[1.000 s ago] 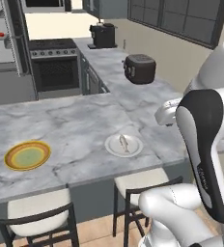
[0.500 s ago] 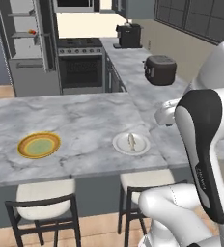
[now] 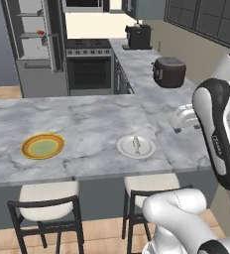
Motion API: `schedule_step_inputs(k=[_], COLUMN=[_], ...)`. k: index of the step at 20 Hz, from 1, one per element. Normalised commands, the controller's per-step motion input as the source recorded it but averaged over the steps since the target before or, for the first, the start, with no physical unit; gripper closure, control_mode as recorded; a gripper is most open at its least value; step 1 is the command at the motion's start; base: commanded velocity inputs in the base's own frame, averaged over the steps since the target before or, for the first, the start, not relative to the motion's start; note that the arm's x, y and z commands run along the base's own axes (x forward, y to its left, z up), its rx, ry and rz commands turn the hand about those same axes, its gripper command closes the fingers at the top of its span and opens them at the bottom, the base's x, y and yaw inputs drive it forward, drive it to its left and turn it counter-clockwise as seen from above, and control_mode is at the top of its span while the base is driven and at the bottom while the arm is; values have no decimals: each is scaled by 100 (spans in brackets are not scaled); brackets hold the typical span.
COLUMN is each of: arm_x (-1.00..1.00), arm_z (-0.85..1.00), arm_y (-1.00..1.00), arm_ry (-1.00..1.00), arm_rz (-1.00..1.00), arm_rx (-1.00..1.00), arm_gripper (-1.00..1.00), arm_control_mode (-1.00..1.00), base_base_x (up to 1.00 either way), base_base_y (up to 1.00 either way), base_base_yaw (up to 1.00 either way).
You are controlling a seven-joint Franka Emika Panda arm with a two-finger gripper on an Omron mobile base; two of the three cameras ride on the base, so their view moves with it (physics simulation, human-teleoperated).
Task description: Transport the fish and tomato to the fridge. Place the fish on the rack containing meat and place the tomato on the rack containing the vegetable, ensuring meats and vegetables are on different racks.
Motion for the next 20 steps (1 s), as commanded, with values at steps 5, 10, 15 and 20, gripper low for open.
schedule_step_inputs(k=[5, 10, 15, 20], arm_x=[94, 82, 66, 58], arm_z=[-49, -29, -50, -54], arm_y=[21, 31, 10, 0], arm_ry=[19, 16, 9, 17], arm_rz=[-14, -33, -31, -29], arm_rx=[-3, -11, -3, -1], arm_gripper=[-100, -100, -100, -100], arm_control_mode=[-100, -100, -100, -100], base_base_x=[0, 0, 0, 0], base_base_y=[0, 0, 0, 0], base_base_yaw=[0, 0, 0, 0])
